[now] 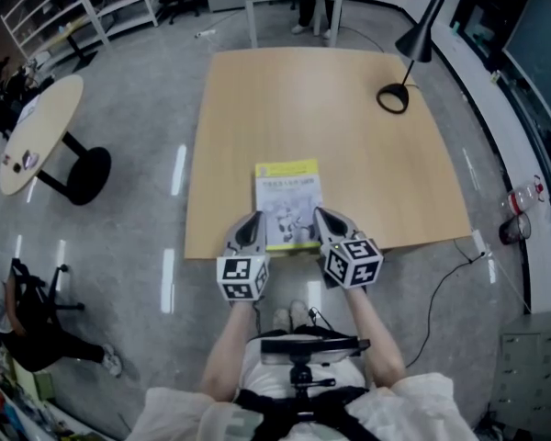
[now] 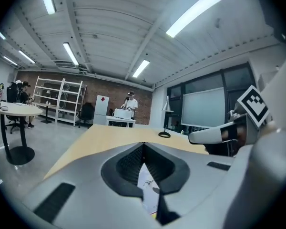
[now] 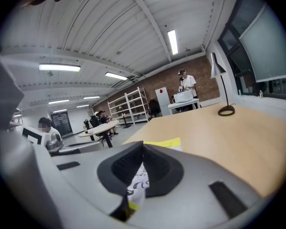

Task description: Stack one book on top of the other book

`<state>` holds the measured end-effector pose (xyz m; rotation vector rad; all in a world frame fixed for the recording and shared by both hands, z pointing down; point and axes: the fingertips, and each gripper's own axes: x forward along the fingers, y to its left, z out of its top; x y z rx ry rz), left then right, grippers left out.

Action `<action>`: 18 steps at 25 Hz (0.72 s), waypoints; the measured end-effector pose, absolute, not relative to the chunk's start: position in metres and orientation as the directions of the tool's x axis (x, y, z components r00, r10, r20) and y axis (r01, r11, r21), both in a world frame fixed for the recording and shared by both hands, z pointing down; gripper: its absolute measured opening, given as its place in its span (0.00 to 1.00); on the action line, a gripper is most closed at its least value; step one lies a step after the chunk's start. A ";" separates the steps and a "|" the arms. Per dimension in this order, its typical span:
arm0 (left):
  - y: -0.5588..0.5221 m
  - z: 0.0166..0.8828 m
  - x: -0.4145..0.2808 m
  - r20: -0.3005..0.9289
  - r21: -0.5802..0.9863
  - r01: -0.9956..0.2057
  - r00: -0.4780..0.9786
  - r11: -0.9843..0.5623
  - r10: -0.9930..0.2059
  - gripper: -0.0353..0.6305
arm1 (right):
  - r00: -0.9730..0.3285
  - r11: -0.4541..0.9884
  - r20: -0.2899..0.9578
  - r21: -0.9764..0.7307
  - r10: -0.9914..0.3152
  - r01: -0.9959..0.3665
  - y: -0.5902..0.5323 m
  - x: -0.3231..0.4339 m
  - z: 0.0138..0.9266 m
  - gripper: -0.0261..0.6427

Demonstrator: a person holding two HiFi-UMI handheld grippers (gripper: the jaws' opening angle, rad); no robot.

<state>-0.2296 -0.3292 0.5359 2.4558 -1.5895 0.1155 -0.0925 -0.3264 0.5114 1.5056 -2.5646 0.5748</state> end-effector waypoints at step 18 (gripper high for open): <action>-0.159 0.473 -0.208 0.025 0.137 -0.901 0.419 -0.413 -0.907 0.07 | -0.518 0.461 0.164 -0.290 -0.840 -0.839 -0.149 -0.063 0.479 0.04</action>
